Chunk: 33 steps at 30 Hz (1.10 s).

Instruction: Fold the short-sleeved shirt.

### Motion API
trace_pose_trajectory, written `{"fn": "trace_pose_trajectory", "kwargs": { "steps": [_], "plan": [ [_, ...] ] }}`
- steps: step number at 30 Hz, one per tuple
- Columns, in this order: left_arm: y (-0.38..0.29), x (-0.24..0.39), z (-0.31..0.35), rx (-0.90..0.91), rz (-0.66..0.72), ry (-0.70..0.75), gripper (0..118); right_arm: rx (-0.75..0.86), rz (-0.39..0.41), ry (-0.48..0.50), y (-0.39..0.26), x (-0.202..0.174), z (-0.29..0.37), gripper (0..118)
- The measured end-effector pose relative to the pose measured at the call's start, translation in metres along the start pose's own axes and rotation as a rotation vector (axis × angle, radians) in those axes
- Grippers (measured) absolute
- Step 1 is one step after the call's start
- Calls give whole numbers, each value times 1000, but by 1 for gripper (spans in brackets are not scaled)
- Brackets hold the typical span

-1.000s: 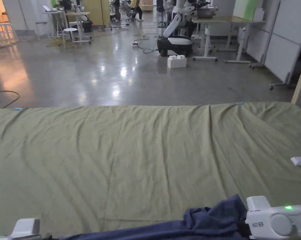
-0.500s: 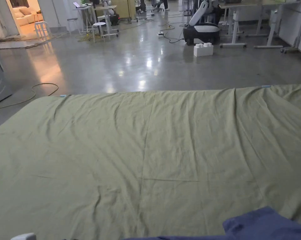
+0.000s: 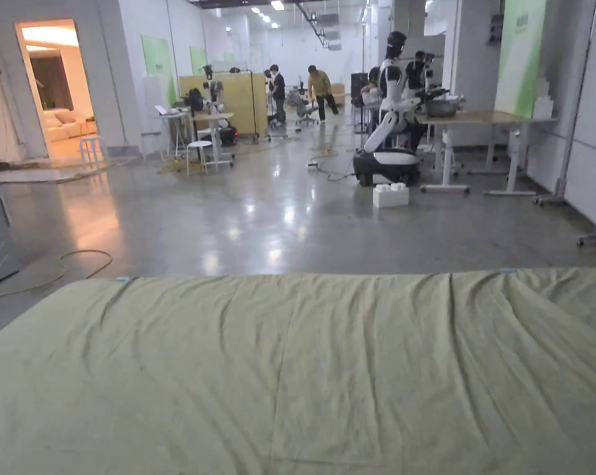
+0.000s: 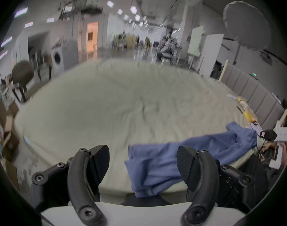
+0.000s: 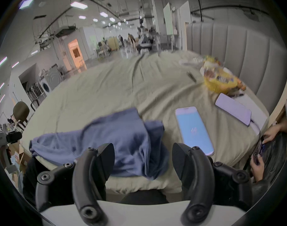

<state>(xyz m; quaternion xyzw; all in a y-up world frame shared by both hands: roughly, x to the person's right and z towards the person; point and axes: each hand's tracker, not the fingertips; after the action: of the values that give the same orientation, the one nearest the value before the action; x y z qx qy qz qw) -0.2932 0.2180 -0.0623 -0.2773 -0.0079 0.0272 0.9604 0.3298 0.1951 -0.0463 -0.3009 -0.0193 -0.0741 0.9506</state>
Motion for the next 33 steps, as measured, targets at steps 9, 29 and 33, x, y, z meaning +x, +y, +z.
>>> {"fn": "trace_pose_trajectory", "kwargs": {
  "steps": [9, 29, 33],
  "plan": [
    [65, 69, 106, 472, -98, -18, 86, 386, 48, 150, 56, -63, 97, 76],
    [72, 80, 127, 447, -37, -201, 0, 439, 110, 219, 60, -118, 110, 1],
    [70, 70, 119, 420, 3, -215, 0, 429, 106, 214, 58, -115, 105, 0]
  ]
}}
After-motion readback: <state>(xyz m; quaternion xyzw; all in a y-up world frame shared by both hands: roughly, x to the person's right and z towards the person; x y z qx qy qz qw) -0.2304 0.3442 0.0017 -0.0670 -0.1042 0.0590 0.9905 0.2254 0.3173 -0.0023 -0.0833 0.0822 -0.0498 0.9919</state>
